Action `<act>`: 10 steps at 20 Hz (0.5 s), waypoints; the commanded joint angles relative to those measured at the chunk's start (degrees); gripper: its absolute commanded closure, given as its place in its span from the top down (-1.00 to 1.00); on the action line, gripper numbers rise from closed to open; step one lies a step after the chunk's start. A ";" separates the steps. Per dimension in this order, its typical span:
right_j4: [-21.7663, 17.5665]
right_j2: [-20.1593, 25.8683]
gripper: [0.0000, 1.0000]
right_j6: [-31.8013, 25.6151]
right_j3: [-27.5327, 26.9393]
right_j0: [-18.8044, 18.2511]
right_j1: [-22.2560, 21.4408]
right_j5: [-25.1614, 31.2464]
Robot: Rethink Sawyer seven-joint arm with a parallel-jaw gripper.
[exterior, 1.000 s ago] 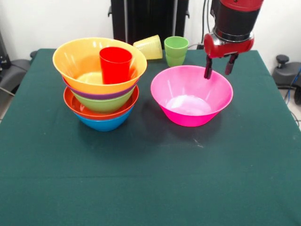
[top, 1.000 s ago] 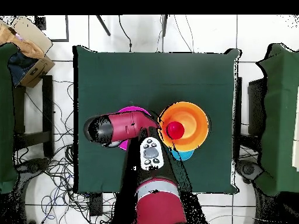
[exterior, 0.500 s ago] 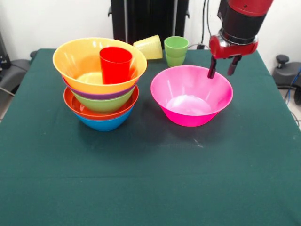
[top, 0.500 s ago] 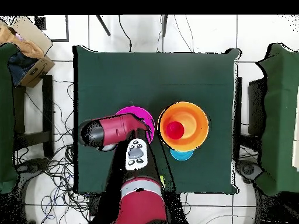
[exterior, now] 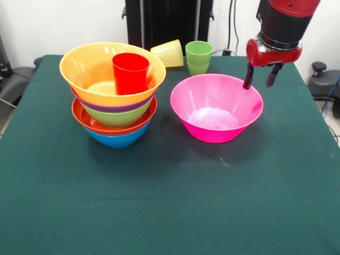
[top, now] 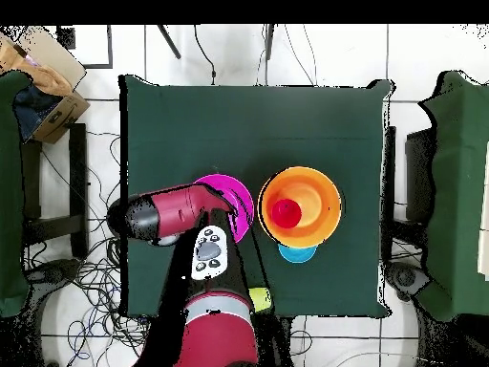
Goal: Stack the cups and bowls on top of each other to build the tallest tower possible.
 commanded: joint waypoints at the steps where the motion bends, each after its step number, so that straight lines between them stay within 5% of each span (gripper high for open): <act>1: -0.89 0.73 1.00 8.49 0.22 0.41 3.05 -5.77; 10: -5.03 0.00 1.00 7.13 2.72 -2.73 12.86 -24.22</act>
